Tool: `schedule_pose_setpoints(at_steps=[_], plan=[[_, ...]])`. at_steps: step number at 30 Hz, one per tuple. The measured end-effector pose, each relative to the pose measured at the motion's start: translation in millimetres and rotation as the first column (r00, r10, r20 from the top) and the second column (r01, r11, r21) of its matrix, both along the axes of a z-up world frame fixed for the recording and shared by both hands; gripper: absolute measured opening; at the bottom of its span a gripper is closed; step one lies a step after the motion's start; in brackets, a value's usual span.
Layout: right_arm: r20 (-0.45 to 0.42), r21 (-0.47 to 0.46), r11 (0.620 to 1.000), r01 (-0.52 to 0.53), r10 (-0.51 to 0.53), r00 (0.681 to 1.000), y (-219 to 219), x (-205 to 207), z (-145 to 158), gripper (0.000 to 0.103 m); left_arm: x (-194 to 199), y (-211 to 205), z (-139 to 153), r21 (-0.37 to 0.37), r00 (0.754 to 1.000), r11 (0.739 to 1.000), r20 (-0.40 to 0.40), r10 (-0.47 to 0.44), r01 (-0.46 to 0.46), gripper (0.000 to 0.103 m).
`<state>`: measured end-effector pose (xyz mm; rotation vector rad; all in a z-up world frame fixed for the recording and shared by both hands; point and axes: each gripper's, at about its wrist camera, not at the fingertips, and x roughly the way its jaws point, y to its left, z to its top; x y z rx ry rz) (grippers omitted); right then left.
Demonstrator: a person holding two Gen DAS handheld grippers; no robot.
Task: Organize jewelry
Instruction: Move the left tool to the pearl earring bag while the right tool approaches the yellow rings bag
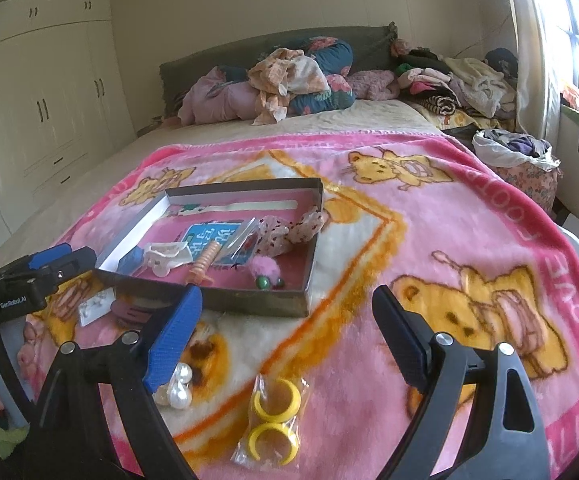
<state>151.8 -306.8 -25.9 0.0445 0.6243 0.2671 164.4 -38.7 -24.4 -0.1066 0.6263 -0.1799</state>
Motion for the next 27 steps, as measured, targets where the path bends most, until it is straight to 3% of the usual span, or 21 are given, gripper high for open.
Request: schedule_pose_setpoints(at_steps=[15,27], plan=[[-0.003,-0.041,0.999,-0.02,0.02,1.0,14.5,-26.0,-13.6,0.084,-31.6,17.3,-16.4,0.034,1.0,0.999,-0.028,-0.005,0.006,0.091],[-0.04,-0.049,0.998,-0.028,0.026,0.999,18.1,-45.0,-31.4,0.084,-51.7,-1.1,-30.1,0.041,0.996,0.996,-0.045,-0.074,0.076,0.091]])
